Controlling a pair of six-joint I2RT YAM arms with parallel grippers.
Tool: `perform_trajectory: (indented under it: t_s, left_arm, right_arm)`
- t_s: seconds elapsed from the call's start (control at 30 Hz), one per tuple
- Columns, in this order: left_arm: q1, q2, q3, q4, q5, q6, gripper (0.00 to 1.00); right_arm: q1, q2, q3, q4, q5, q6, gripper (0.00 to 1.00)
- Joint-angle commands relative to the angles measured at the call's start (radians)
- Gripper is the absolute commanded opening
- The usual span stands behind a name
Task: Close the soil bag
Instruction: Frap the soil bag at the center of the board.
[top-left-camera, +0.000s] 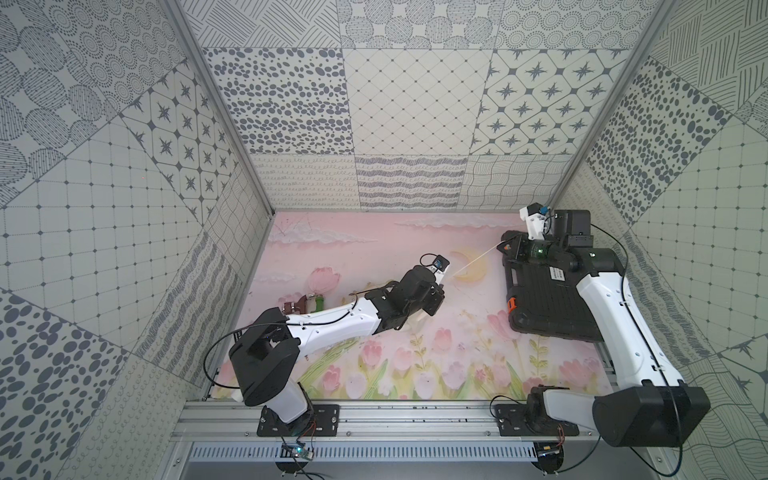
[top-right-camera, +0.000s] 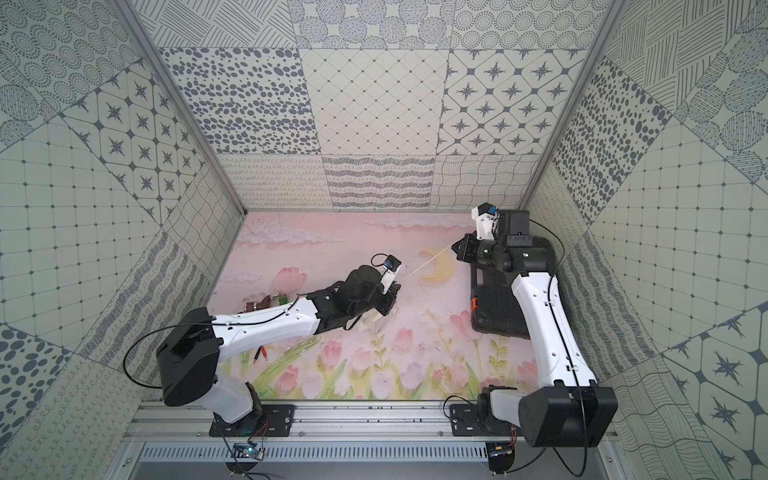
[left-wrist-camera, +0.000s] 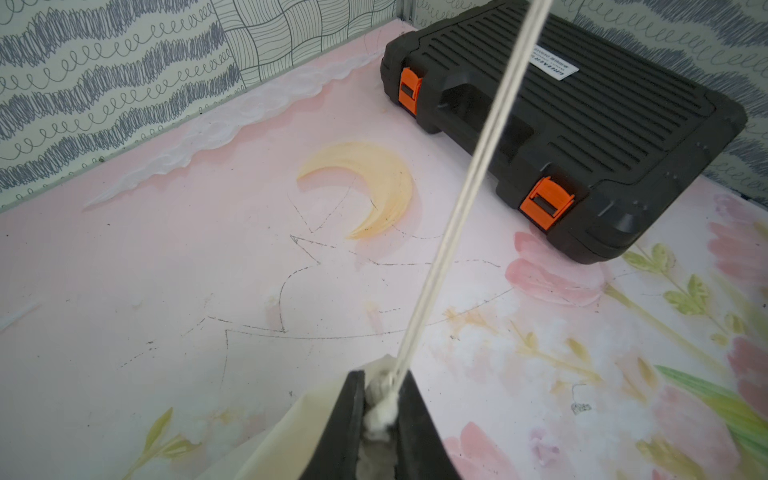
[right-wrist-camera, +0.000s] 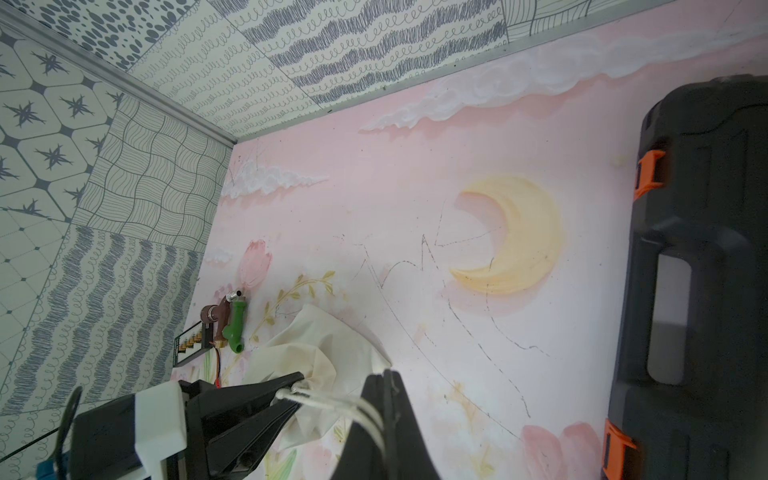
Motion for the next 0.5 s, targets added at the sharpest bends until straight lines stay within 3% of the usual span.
perform_trajectory:
  t_s: [0.0,0.13,0.2,0.47]
  left_arm:
    - [0.045,0.023,-0.037,-0.912,-0.186,-0.039,0.15]
    - [0.087,0.032,-0.009,-0.935,-0.230,-0.043,0.11]
    - [0.153,0.019,0.039,-0.940,-0.279,-0.020,0.07]
    - [0.341,-0.072,0.284,-0.915,-0.379,0.163,0.05]
  right_arm:
    - [-0.105,-0.038,0.111,0.506,0.228,0.043,0.00]
    - [-0.105,-0.052,0.092,0.507,0.188,0.039,0.00]
    - [-0.092,-0.042,0.091,0.515,0.127,0.049,0.00]
    - [0.061,-0.011,0.067,0.586,0.111,0.026,0.00]
